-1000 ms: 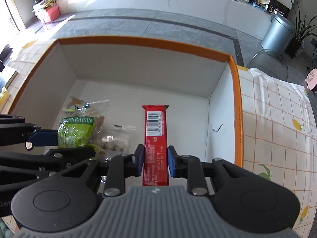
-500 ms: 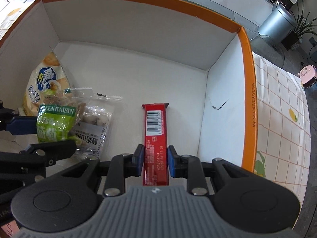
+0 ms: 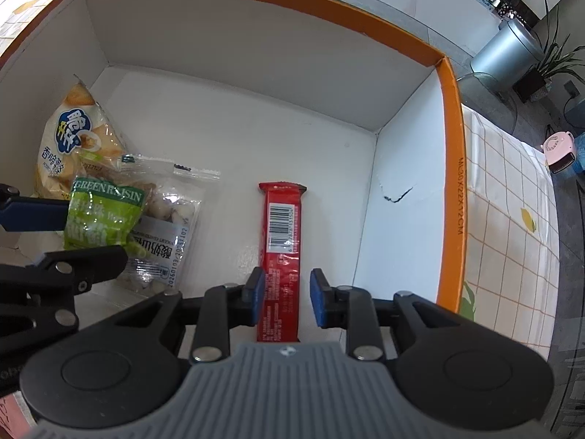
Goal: Organize snacks
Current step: 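Open both tools to release the snacks and withdraw from the box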
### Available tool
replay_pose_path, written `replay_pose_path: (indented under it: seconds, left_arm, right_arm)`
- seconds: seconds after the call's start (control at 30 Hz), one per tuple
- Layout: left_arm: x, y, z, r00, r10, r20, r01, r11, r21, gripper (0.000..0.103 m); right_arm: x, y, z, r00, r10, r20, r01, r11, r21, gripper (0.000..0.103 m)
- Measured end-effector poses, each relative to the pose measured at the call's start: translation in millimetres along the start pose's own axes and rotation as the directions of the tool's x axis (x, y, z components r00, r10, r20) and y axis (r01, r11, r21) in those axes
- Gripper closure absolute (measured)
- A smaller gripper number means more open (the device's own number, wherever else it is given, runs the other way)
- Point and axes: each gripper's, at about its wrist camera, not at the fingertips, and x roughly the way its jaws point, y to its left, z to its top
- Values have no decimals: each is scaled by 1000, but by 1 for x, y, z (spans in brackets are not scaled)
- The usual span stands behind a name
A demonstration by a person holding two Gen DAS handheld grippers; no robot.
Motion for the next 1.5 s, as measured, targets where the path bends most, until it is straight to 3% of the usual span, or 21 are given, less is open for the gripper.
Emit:
replay_pose_path:
  seconds: [0.13,0.27,0.63,0.8,1.17,1.5]
  left_arm:
    - [-7,3,0,1000,8,16,-7,1000,-10,34]
    - [-18,3,-4,999,10,36,-9,1000,-11,30]
    - [-52,-5,-17,993,27,118,-27,1000,0,28]
    - [-72,-10,-29,984,27,177,-27,1000,-4,28]
    - [-114,-27,-64,954,74,290,-88,995,35,28]
    - [-133,-31,-115,932,47,360,-58,998,20,27]
  right_arm:
    - [-6,2,-2,1000,2,8,-2,1000,3,67]
    - [-16,2,-2,1000,1,25,-1,1000,-2,61]
    - [-51,1,-12,994,-21,112,22,1000,-5,41]
    - [-70,2,-29,983,-25,180,26,1000,-2,40]
    - [-120,-4,-77,938,-2,346,-24,997,70,39]
    - [-145,6,-160,867,22,498,-123,977,172,34]
